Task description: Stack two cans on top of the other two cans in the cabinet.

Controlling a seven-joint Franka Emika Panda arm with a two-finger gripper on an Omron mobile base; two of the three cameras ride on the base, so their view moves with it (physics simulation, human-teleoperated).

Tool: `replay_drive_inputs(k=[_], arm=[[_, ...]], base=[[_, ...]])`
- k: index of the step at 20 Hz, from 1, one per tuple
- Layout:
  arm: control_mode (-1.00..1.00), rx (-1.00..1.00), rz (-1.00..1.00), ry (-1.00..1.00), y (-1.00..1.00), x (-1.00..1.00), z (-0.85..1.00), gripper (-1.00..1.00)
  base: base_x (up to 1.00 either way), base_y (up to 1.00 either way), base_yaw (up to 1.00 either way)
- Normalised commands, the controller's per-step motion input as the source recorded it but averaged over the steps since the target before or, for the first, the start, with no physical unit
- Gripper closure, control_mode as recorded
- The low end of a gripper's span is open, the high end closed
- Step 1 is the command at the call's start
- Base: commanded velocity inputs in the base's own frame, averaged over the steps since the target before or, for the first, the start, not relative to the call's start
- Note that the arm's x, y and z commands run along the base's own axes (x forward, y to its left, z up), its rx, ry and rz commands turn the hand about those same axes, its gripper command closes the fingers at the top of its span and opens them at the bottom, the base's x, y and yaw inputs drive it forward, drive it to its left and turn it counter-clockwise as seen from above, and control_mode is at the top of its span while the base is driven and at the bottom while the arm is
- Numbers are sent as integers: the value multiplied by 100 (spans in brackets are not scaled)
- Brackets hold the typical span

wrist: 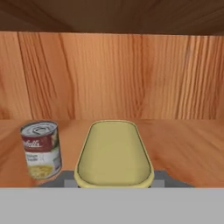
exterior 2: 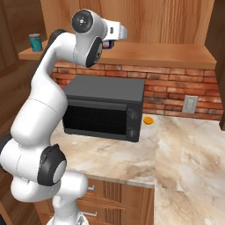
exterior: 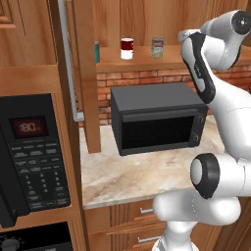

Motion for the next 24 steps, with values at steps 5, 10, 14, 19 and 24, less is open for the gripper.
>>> replay_drive_inputs(k=[5, 10, 14, 19, 24], arm=[[-100, 0, 5, 0, 17, 0, 5, 100], [-100, 0, 4, 0, 22, 0, 0, 100], [-100, 0, 2, 0, 28, 0, 2, 100], [-100, 0, 1, 0, 27, 0, 2, 100], [-100, 0, 0, 0, 16, 0, 9, 100]], base=[[0, 0, 0], [0, 0, 0], [0, 0, 0], [0, 0, 0], [0, 0, 0]])
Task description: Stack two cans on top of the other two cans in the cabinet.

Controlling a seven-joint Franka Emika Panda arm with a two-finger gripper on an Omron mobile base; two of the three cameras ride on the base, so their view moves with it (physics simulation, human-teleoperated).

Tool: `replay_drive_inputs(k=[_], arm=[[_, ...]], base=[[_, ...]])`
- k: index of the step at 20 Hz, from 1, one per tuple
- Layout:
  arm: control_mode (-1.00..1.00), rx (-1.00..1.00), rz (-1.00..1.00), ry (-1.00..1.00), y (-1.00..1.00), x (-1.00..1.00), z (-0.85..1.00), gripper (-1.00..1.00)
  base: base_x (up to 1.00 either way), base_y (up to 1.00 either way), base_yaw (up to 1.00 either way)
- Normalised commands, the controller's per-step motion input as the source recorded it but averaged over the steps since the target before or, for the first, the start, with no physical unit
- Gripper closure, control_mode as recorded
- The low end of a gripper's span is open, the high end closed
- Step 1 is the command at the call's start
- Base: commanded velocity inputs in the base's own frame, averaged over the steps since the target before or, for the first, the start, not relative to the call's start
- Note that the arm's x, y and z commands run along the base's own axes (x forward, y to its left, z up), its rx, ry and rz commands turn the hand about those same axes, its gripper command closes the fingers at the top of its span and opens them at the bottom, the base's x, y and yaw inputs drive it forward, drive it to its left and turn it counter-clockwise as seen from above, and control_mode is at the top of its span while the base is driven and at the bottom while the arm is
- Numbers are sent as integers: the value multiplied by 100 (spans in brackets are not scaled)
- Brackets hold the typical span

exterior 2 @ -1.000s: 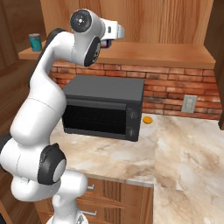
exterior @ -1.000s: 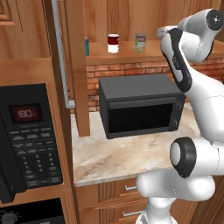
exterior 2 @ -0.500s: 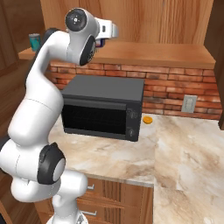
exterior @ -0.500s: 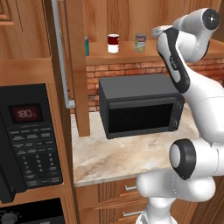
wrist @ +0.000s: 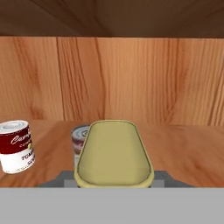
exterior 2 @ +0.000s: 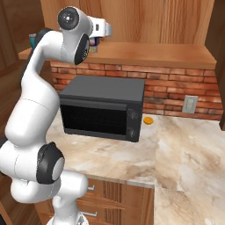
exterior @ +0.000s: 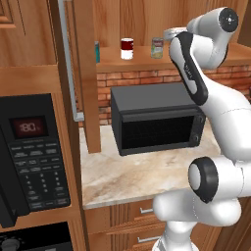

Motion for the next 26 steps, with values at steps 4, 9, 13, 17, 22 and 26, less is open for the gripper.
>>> replay_drive_inputs(k=[4, 9, 13, 17, 22, 26], arm=[[-100, 0, 0, 0, 12, 0, 5, 100], [-100, 0, 0, 0, 21, 0, 0, 100], [-100, 0, 0, 0, 20, 6, 0, 100], [-100, 0, 0, 0, 25, 18, 0, 100], [-100, 0, 0, 0, 16, 23, 1, 100], [-100, 0, 0, 0, 1, 20, 23, 100]], base=[[0, 0, 0], [0, 0, 0], [0, 0, 0], [0, 0, 0], [0, 0, 0], [0, 0, 0]])
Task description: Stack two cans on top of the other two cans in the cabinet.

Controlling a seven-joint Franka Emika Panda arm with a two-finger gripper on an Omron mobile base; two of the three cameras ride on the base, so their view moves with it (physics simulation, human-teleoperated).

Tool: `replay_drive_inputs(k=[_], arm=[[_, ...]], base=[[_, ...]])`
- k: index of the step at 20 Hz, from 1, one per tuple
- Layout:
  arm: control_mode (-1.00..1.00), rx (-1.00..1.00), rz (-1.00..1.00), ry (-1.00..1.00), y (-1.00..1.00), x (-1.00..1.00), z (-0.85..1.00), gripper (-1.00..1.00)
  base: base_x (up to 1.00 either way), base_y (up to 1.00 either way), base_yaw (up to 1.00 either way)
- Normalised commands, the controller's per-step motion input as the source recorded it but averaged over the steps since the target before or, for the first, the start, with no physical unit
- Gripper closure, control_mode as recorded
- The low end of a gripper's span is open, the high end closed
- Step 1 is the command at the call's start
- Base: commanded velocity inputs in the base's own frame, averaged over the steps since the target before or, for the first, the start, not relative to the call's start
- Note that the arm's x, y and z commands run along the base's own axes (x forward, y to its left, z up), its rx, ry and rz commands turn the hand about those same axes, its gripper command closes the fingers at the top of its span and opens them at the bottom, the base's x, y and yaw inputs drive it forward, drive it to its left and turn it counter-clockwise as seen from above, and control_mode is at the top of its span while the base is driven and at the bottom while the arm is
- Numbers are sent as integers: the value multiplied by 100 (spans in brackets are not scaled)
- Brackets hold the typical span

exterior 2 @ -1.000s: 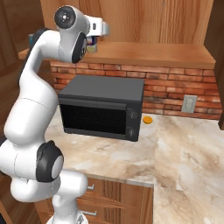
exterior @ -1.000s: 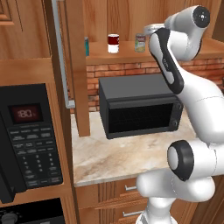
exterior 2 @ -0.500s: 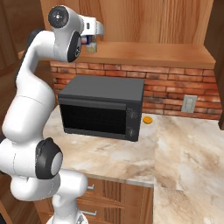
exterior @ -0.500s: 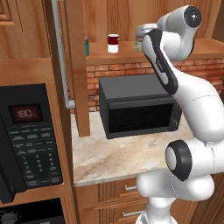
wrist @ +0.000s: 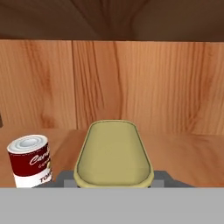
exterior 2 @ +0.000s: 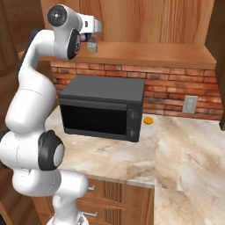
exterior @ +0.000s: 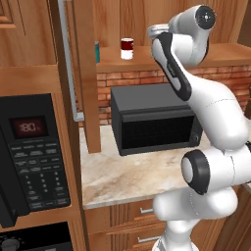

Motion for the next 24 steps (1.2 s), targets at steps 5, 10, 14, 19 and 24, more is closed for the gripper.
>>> replay_drive_inputs(k=[5, 10, 14, 19, 24], arm=[[-100, 0, 0, 0, 0, 8, 32, 100], [-100, 0, 0, 1, 0, 29, 7, 100], [-100, 0, 0, 0, 0, 20, -1, 100], [-100, 0, 0, 0, 0, 19, -9, 100], [-100, 0, 0, 0, 0, 21, -16, 100]], base=[[0, 0, 0], [0, 0, 0], [0, 0, 0], [0, 0, 0], [0, 0, 0]])
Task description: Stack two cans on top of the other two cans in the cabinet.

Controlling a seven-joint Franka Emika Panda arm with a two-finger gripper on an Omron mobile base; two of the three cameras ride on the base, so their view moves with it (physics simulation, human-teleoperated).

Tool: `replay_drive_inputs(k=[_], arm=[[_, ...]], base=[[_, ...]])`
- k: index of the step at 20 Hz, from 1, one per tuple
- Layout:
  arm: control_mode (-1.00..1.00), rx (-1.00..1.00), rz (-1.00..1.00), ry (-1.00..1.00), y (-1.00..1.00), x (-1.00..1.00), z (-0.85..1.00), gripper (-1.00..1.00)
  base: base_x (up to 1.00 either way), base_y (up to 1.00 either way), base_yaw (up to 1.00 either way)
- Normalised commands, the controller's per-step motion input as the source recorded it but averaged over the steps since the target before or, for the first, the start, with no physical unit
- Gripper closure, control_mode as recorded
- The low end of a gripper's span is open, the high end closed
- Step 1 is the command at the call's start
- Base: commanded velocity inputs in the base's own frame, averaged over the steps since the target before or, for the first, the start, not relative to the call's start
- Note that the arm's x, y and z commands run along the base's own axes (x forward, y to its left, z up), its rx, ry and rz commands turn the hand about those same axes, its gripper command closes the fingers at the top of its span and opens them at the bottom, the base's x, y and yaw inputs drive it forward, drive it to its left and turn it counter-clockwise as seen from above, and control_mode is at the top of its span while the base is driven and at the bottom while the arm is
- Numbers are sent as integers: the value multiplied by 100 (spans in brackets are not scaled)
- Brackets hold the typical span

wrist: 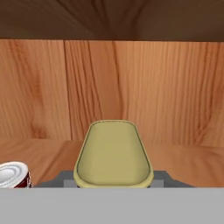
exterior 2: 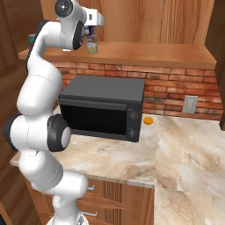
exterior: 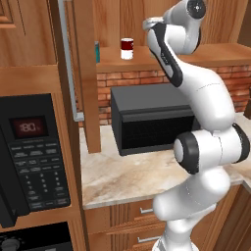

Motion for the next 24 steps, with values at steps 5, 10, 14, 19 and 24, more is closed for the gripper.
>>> replay_drive_inputs(k=[5, 10, 14, 19, 24], arm=[[-100, 0, 0, 0, 0, 34, -2, 100], [-100, 0, 0, 0, 0, 35, 0, 100], [-100, 0, 0, 0, 0, 5, 0, 100], [-100, 0, 0, 0, 0, 0, 0, 100], [-100, 0, 0, 0, 0, 0, -4, 100]], base=[[0, 0, 0], [0, 0, 0], [0, 0, 0], [0, 0, 0], [0, 0, 0]])
